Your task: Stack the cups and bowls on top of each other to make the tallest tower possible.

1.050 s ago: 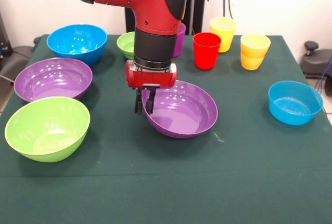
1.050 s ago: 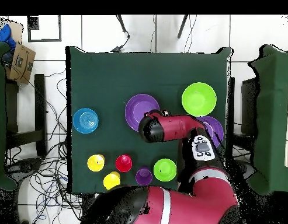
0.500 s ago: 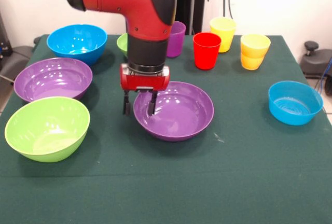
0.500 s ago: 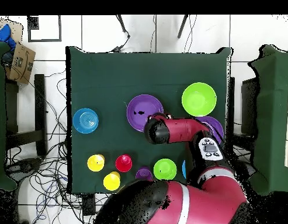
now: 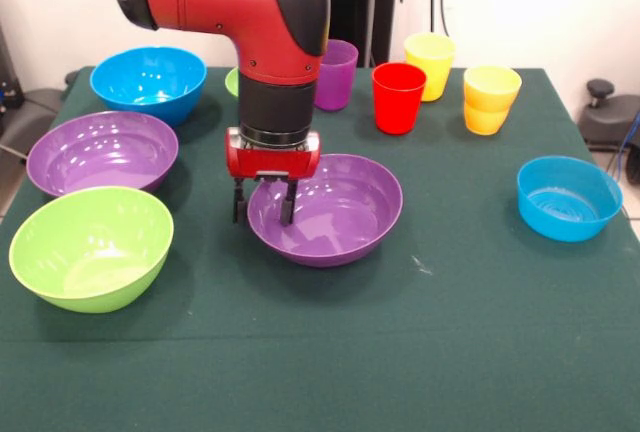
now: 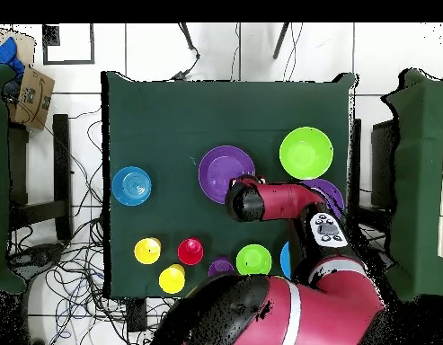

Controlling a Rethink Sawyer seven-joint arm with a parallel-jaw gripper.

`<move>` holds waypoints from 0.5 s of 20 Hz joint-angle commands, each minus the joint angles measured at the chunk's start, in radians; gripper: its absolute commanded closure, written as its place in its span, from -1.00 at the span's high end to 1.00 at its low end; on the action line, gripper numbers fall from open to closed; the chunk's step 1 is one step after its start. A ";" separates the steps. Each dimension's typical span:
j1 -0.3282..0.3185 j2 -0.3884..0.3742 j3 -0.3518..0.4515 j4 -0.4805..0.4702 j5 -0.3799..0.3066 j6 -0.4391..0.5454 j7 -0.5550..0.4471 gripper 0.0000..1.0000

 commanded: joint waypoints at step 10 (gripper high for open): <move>-0.034 0.049 0.157 0.109 0.007 0.189 -0.033 1.00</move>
